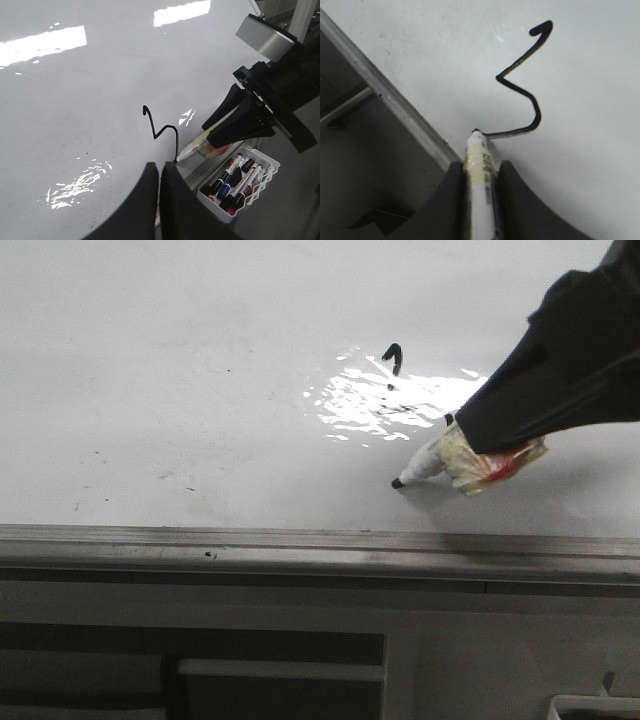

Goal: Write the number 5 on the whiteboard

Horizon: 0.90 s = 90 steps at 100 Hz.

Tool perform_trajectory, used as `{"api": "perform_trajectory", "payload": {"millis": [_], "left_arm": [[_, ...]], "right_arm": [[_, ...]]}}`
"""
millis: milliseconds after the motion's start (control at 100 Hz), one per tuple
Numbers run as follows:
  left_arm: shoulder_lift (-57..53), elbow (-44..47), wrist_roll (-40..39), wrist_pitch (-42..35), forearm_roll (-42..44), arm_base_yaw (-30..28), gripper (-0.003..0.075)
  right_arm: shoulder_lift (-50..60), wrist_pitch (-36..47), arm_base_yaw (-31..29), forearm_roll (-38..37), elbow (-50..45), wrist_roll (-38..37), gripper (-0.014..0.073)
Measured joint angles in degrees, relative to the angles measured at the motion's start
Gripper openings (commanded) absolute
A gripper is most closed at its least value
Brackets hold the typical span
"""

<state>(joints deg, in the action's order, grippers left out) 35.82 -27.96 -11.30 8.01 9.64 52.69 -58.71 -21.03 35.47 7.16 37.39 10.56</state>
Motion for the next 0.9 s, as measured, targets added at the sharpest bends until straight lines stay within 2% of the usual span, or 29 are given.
{"api": "perform_trajectory", "payload": {"millis": [240,900], "left_arm": [[0.1,0.0,0.0,0.0,0.0,0.0,-0.0020],[0.2,0.0,0.0,0.0,0.0,0.0,-0.0020]], "right_arm": [[2.9,2.1,-0.1,-3.0,3.7,0.0,-0.0043],[-3.0,6.9,-1.9,-3.7,4.1,0.2,-0.0043]]}}
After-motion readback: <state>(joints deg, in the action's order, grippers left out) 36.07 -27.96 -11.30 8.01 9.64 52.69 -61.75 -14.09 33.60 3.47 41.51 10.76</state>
